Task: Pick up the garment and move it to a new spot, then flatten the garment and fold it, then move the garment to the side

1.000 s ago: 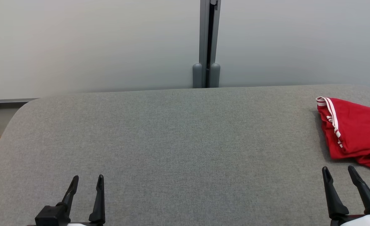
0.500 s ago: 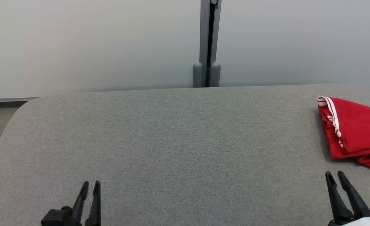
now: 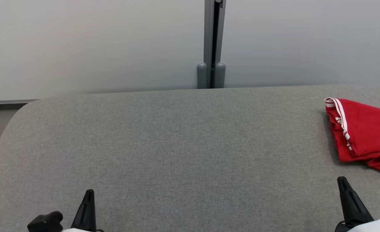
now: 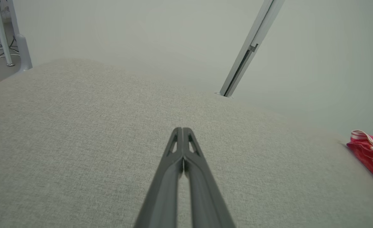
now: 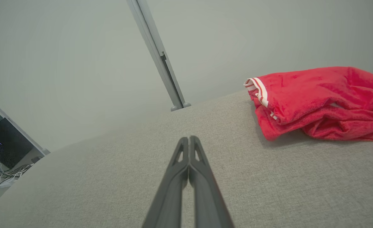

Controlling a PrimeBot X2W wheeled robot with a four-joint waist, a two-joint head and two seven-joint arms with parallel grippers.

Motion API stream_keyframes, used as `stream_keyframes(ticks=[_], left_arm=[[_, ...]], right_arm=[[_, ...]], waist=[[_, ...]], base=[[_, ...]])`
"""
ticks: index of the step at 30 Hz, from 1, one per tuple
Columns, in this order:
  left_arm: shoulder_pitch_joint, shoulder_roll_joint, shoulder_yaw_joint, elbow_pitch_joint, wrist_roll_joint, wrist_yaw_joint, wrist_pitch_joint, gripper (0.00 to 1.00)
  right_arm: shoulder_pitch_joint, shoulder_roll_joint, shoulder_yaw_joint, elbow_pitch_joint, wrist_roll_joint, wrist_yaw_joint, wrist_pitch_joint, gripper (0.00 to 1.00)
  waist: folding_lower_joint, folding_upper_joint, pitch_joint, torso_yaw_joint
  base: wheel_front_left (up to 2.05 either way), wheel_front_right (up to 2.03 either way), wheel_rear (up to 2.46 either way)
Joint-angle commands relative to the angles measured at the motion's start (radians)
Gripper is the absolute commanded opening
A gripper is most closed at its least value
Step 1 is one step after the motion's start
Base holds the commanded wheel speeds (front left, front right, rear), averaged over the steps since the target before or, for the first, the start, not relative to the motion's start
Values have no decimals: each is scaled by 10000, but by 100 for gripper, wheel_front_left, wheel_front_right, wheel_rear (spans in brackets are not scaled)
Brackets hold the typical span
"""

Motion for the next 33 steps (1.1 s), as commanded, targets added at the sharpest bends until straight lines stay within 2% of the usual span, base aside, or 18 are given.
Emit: stream_keyframes(ticks=[1,33], left_arm=[[-364,7,196,-120,-474,-107,112,0],[-1060,-427,1250,-2,-4397,-841,1293,0]], right_arm=[[-331,-30,-90,-3,544,0,63,0],[-1372,215,-353,1070,4857,1,218,0]], waist=[[0,0,8,-9],[0,0,134,-137]], base=[[0,0,0],[0,0,0]])
